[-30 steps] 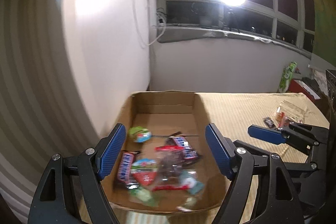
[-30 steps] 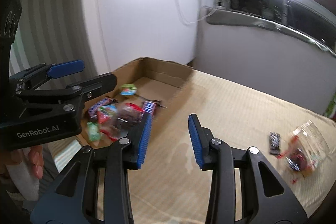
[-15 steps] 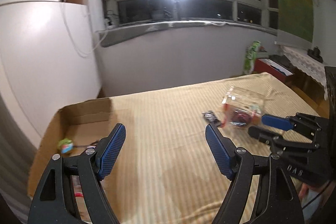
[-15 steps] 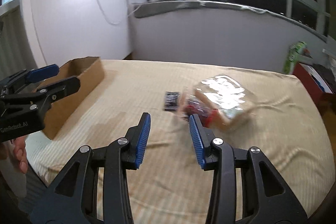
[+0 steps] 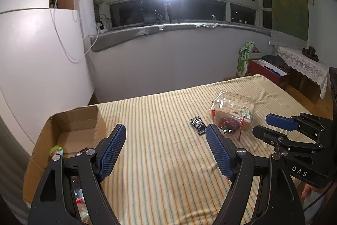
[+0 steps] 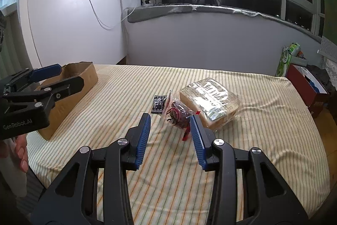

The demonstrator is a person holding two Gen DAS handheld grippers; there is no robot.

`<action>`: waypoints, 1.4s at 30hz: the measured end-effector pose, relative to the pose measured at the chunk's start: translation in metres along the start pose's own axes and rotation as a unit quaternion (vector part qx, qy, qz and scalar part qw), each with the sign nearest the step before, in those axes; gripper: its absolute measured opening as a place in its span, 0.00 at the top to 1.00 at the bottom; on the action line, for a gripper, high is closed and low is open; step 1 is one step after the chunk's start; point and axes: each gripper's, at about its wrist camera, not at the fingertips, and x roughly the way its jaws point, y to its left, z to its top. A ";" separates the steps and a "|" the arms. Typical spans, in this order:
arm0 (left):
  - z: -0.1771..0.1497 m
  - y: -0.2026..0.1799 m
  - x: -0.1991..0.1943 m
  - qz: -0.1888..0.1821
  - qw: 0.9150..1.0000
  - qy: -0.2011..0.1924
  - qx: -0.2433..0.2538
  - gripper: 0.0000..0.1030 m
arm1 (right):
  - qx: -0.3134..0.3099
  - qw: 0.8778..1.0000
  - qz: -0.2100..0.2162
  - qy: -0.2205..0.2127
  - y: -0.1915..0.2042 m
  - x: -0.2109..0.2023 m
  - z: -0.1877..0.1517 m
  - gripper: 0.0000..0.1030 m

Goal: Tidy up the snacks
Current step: 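Move both open tools back over the bread bag and black packet, then grasp the black candy packet with the left tool while the right tool grasps the red-trimmed bag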

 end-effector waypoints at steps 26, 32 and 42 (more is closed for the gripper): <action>0.000 -0.015 0.169 -0.071 0.980 0.179 -0.058 0.24 | -0.039 0.994 0.037 0.098 -0.015 0.105 0.007 0.35; 0.003 -0.022 0.183 -0.069 0.979 0.184 -0.054 0.24 | -0.011 0.993 0.047 0.105 -0.028 0.108 0.006 0.60; 0.001 -0.039 0.177 -0.072 0.982 0.172 -0.002 0.84 | 0.015 0.996 0.016 0.086 -0.039 0.063 -0.015 0.64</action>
